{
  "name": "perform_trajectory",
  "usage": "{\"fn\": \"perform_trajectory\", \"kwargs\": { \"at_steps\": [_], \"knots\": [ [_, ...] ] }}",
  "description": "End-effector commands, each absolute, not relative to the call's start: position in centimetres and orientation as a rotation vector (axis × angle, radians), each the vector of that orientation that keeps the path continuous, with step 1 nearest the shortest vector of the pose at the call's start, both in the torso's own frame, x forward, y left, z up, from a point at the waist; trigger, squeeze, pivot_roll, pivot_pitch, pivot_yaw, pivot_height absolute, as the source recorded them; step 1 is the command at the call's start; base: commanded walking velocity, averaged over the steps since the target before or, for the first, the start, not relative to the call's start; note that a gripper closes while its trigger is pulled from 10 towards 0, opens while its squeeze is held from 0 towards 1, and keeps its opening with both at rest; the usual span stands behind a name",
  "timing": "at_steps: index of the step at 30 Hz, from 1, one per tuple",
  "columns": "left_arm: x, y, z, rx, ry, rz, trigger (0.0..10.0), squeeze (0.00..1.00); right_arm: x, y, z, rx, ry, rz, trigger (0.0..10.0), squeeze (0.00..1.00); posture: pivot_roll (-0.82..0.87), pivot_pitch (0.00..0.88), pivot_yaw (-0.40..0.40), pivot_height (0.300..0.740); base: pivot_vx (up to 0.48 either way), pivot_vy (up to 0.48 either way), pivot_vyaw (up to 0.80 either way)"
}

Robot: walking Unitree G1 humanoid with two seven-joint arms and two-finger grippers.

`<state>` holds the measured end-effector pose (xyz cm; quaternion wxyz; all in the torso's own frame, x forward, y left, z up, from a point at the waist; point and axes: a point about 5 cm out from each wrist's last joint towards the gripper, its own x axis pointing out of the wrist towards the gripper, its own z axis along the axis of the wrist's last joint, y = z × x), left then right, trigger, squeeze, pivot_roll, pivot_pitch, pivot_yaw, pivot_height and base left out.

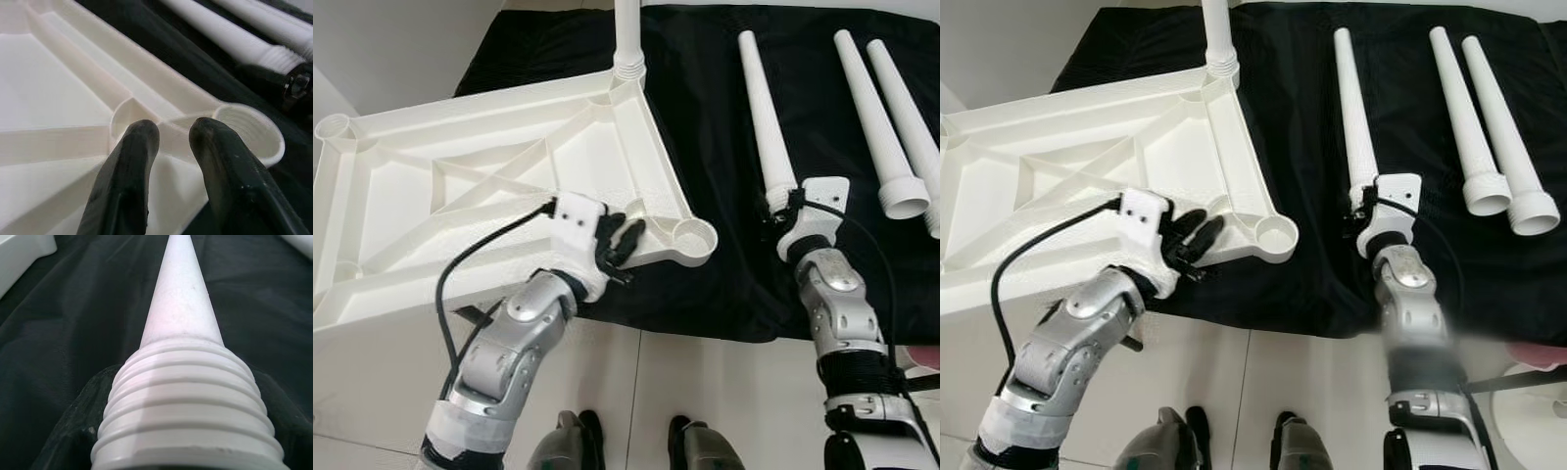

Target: Building children table

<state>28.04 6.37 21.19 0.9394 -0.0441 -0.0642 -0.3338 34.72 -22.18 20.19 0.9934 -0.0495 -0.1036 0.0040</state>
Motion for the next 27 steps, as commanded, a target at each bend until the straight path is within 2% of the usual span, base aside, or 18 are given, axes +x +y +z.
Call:
{"fn": "perform_trajectory", "kwargs": {
  "at_steps": [1, 11, 12, 15, 20, 21, 22, 23, 27],
  "knots": [
    [27.0, 5.6, 21.2, -0.075, -0.155, -0.943, 10.0, 0.0, 34.6, -22.3, 20.2, -0.087, -0.221, 0.0, 10.0, 0.0, -0.05, 0.262, 0.084, 0.74, 0.0, 0.0, 0.0],
    [28.3, 6.2, 22.6, -0.215, -0.149, -0.944, 10.0, 0.0, 33.2, -20.7, 19.9, -0.025, -0.33, -0.106, 10.0, 0.0, -0.04, 0.233, 0.094, 0.74, 0.0, 0.0, 0.0],
    [28.5, 6.2, 22.7, -0.212, -0.152, -0.952, 10.0, 1.0, 33.0, -20.4, 19.8, -0.031, -0.337, -0.103, 10.0, 0.0, -0.04, 0.22, 0.092, 0.74, 0.0, 0.0, 0.0],
    [28.5, 6.2, 22.8, -0.209, -0.157, -0.957, 10.0, 1.0, 32.9, -20.3, 19.8, -0.035, -0.341, -0.101, 10.0, 0.0, -0.04, 0.22, 0.092, 0.74, 0.0, 0.0, 0.0],
    [29.6, 6.1, 23.8, -0.205, -0.157, -0.981, 10.0, 1.0, 32.3, -19.8, 20.8, -0.034, -0.428, -0.109, 10.0, 0.0, -0.06, 0.159, 0.093, 0.74, 0.0, 0.0, 0.0],
    [29.8, 6.0, 24.0, -0.206, -0.147, -0.987, 10.0, 0.95, 32.3, -19.7, 21.1, -0.035, -0.447, -0.1, 10.0, 0.0, -0.06, 0.152, 0.097, 0.74, 0.0, 0.0, 0.0],
    [29.8, 6.0, 24.0, -0.206, -0.147, -0.987, 10.0, 0.95, 32.3, -19.7, 21.1, -0.035, -0.447, -0.1, 10.0, 0.0, -0.06, 0.152, 0.097, 0.74, 0.0, 0.0, 0.0],
    [29.8, 5.7, 24.2, -0.21, -0.13, -1.004, 10.0, 0.0, 32.1, -19.5, 21.5, -0.039, -0.475, -0.092, 10.0, 0.0, -0.06, 0.151, 0.097, 0.74, 0.0, 0.0, 0.0],
    [29.8, 5.5, 25.2, -0.276, -0.108, -1.033, 10.0, 0.0, 31.4, -18.5, 22.5, -0.044, -0.54, -0.064, 10.0, 0.0, -0.06, 0.112, 0.098, 0.74, 0.0, 0.0, 0.0]
  ]
}}
